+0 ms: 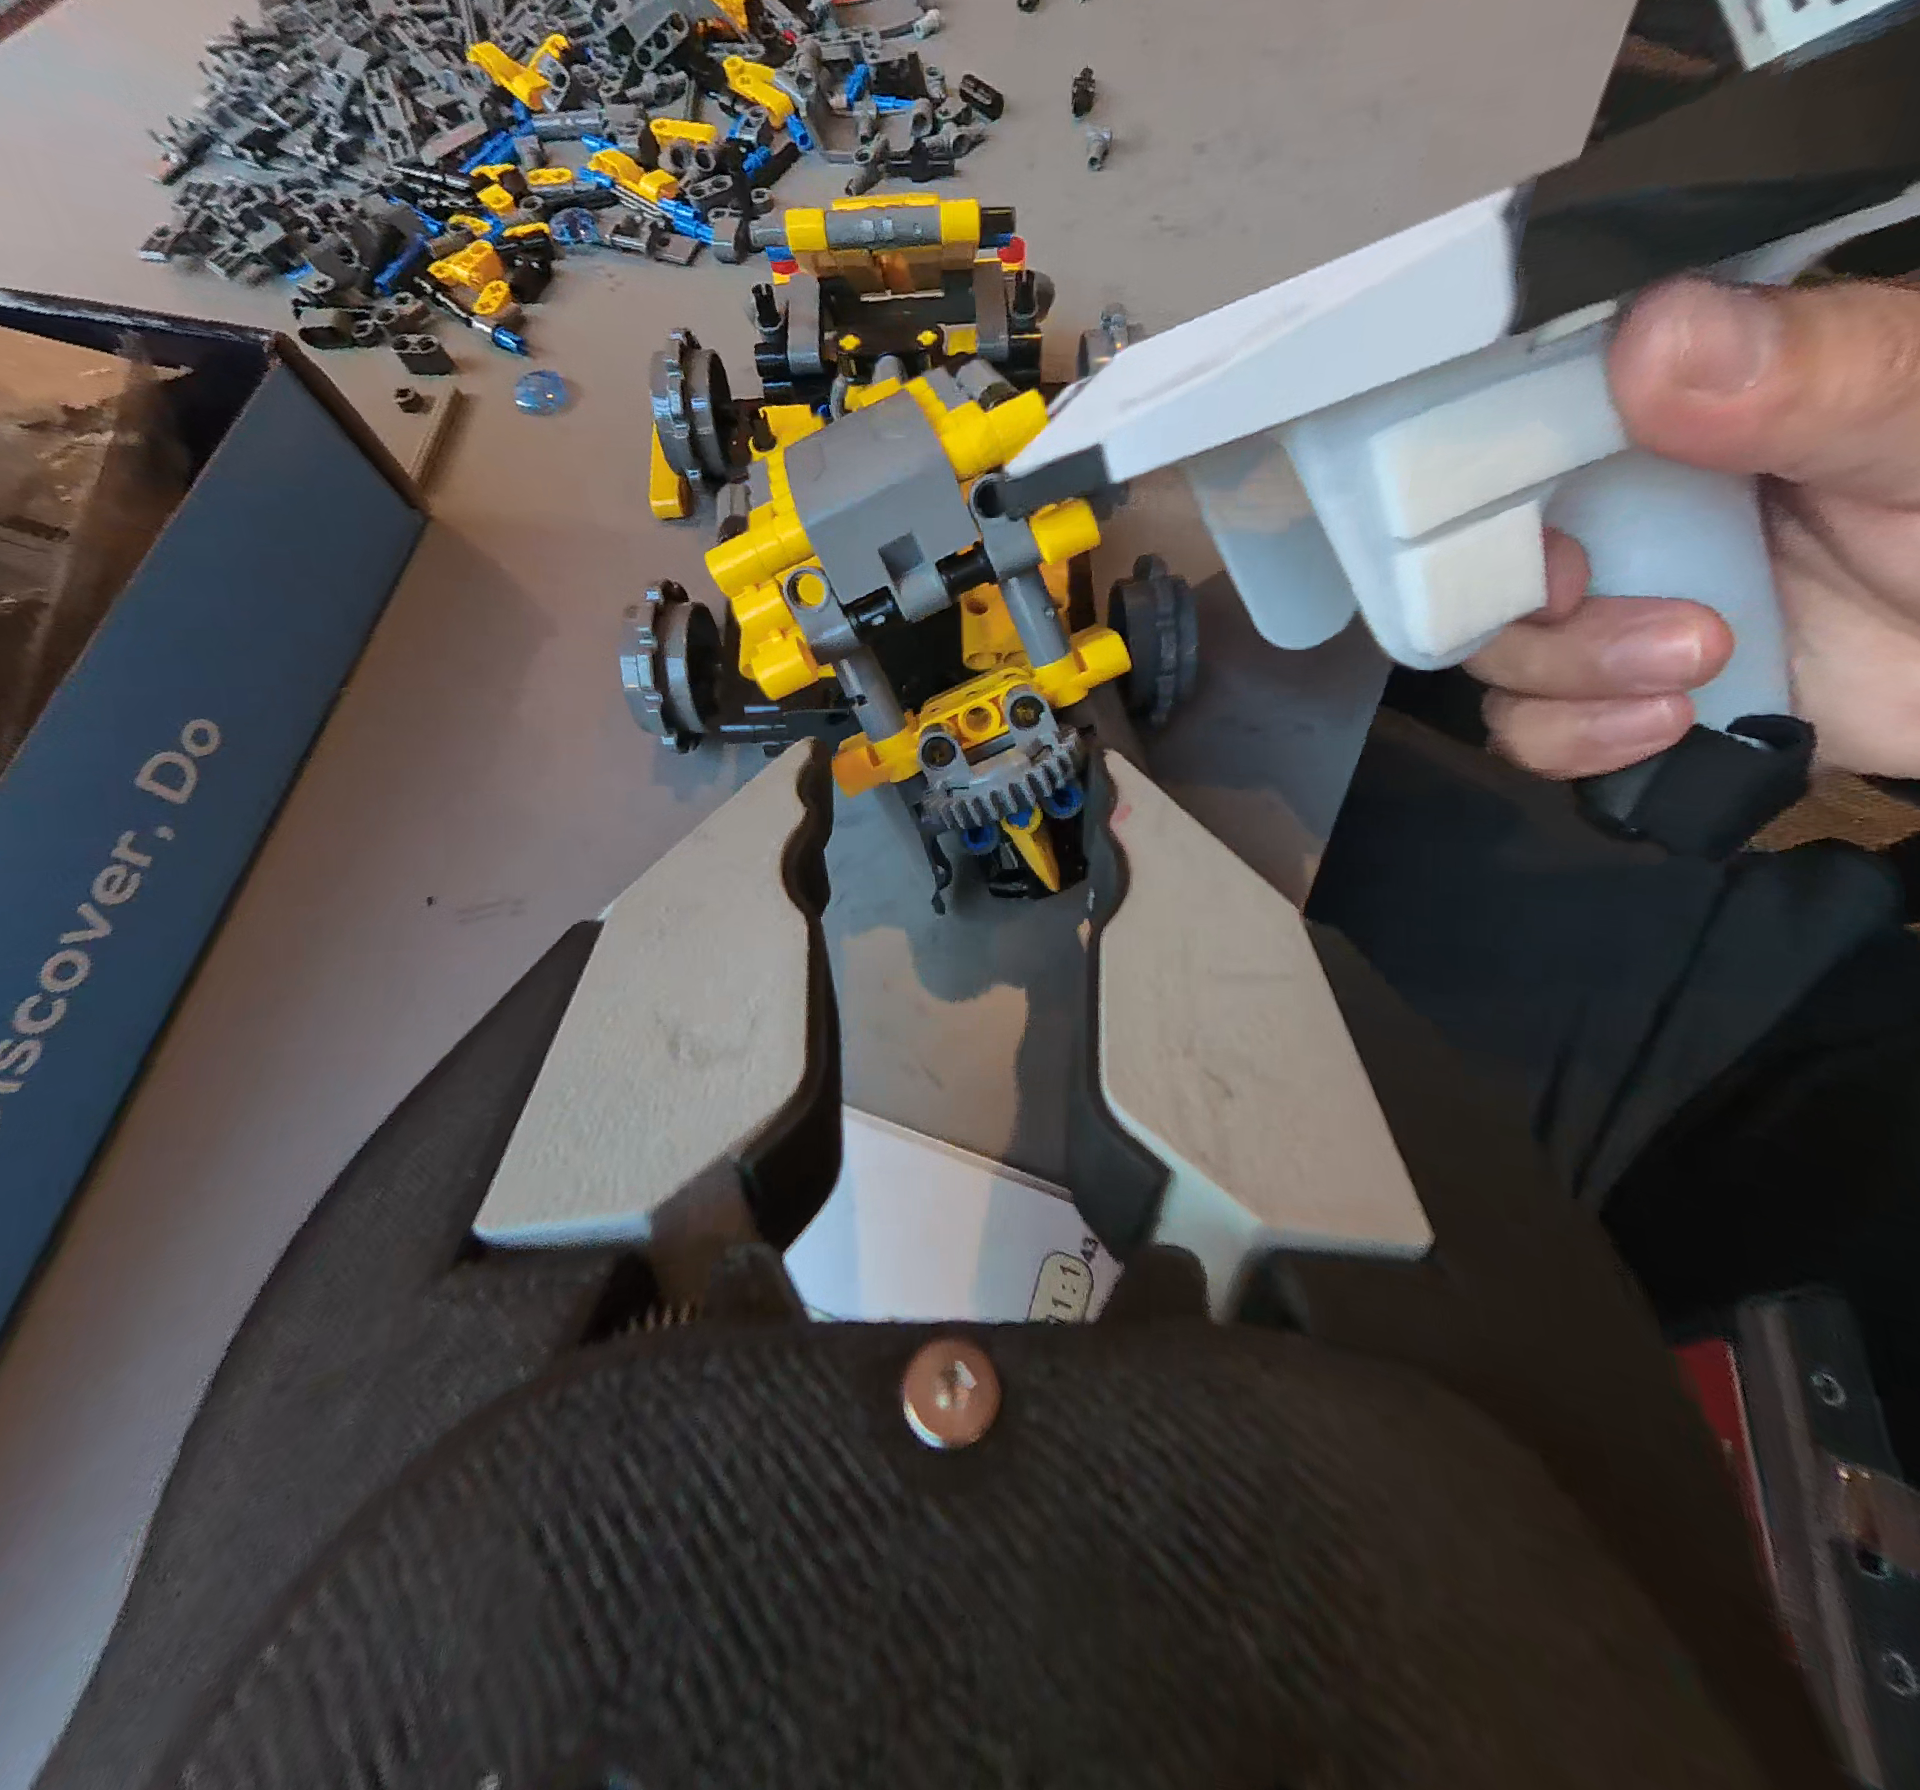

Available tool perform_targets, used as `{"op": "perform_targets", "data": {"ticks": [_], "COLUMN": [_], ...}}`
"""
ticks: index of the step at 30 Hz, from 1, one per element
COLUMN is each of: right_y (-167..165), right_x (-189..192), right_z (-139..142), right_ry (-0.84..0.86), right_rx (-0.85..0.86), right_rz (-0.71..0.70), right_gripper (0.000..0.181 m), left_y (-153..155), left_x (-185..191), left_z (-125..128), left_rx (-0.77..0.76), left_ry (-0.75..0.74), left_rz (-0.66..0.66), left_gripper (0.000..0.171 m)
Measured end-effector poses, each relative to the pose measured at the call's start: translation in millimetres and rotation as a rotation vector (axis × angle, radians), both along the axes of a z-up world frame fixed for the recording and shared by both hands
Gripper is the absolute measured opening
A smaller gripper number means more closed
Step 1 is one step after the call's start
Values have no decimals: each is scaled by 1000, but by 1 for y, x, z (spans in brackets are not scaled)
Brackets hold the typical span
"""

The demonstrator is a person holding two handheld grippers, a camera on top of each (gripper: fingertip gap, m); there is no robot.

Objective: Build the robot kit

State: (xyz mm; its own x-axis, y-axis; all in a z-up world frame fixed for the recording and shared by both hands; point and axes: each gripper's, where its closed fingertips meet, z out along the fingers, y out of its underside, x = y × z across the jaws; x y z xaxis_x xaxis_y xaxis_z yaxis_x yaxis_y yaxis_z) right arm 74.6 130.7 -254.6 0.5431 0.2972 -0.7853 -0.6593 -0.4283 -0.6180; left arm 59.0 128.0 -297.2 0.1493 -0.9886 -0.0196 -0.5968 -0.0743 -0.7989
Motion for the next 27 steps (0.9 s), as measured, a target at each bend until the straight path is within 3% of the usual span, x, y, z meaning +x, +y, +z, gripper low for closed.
{"op": "perform_targets", "data": {"ticks": [3,9,14,19,24,27], "right_y": [-8,-32,-42,-42,-56,-67], "right_x": [-3,-1,-16,-16,26,48], "right_z": [1,-24,-36,-39,-18,-27], "right_ry": [-120,-804,-1130,-1130,-1055,-1043], "right_rx": [18,132,213,235,272,264], "right_rz": [40,-9,-13,-23,-139,-131], "right_gripper": [31,20,29,29,22,25], "left_y": [2,8,14,10,8,9], "left_x": [-3,-7,-8,-9,-6,-4], "left_z": [0,4,12,13,-1,0], "left_rx": [-45,-181,-177,-99,-61,-32], "left_ry": [1,-11,-36,-27,9,-24], "left_rz": [-23,-141,-291,-404,-436,-431], "left_gripper": [45,44,44,44,44,44]}}
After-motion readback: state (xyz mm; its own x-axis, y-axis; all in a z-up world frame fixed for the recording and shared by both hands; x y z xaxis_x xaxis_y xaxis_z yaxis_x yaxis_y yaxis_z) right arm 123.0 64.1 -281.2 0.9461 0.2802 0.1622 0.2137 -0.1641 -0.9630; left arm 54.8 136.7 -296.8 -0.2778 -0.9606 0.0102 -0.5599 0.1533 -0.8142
